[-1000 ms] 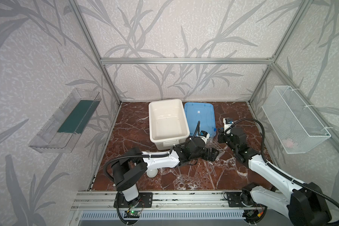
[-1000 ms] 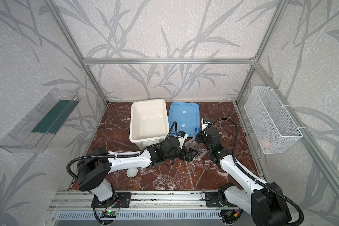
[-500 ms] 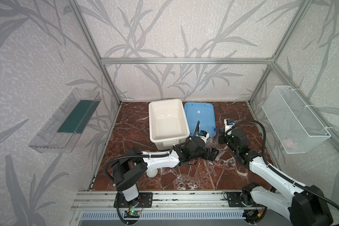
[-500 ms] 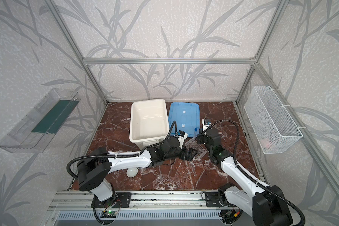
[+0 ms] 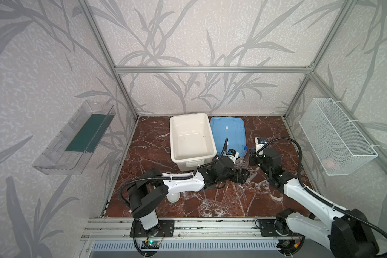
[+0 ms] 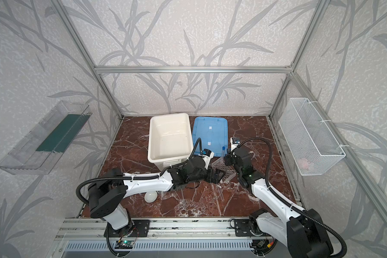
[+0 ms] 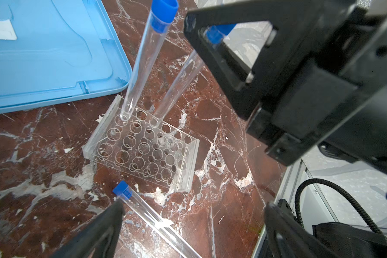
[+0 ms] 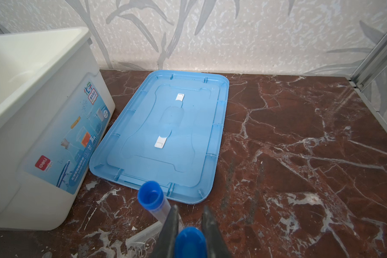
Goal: Organize the chemistry lab equipment
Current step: 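Lower the tube into a hole of the clear rack with the right gripper, then open and withdraw the right gripper while the left gripper moves to another tube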
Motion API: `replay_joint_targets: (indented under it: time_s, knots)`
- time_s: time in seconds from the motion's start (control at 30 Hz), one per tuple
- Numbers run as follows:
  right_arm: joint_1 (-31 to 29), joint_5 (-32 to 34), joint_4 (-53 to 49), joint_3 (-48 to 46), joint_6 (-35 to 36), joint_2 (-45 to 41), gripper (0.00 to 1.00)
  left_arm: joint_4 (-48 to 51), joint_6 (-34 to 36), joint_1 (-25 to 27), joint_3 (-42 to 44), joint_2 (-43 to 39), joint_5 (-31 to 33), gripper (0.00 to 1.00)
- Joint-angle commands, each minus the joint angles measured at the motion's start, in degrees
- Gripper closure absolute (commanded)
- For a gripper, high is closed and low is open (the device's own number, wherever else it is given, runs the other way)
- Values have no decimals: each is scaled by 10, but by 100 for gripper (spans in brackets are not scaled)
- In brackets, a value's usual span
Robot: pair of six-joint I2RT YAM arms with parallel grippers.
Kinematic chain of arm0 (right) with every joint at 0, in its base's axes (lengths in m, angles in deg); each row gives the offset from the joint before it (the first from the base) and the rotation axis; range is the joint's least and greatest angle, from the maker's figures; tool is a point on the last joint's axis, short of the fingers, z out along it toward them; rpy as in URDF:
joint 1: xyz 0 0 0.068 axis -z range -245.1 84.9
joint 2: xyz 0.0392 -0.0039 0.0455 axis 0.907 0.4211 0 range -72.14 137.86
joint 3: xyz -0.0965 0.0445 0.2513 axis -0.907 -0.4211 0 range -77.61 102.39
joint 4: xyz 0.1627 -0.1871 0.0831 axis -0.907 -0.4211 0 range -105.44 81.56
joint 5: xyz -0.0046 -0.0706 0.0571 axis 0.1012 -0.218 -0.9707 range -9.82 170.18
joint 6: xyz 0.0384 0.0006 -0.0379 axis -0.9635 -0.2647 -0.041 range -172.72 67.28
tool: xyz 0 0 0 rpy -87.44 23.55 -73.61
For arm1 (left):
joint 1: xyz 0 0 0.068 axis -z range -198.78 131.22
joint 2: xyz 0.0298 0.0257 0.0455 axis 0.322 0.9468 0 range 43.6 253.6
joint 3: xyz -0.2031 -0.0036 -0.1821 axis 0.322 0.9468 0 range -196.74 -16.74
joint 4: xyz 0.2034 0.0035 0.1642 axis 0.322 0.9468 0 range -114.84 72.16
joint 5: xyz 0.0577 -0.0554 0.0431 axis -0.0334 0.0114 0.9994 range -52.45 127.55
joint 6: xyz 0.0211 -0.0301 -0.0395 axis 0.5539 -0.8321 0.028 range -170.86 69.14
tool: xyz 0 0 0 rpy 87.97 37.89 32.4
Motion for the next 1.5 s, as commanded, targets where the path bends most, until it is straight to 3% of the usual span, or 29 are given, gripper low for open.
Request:
replay_joint_targets:
  time_s: [0.0,0.23,0.33,0.43,0.6,0.87,1.13,1.47]
  knots:
    - [0,-5,13,-6,-1,13,81,-5,-10,2,5,5,12,1]
    - [1,-5,3,-6,-8,6,70,0,-11,3,7,4,23,1]
    - [1,6,-12,-6,-19,-20,59,32,-7,6,-2,1,46,1]
    - [1,17,-38,-6,-32,-56,44,75,10,13,-14,-6,79,1]
    - [2,37,-147,10,-85,-144,1,172,45,28,-47,-6,126,5]
    - [11,28,-386,69,-155,-220,1,323,79,44,-156,80,122,12]
    - [13,42,-456,47,-176,-336,1,439,85,53,-269,176,113,17]
    - [15,54,-477,46,-160,-372,1,495,90,57,-343,244,120,26]
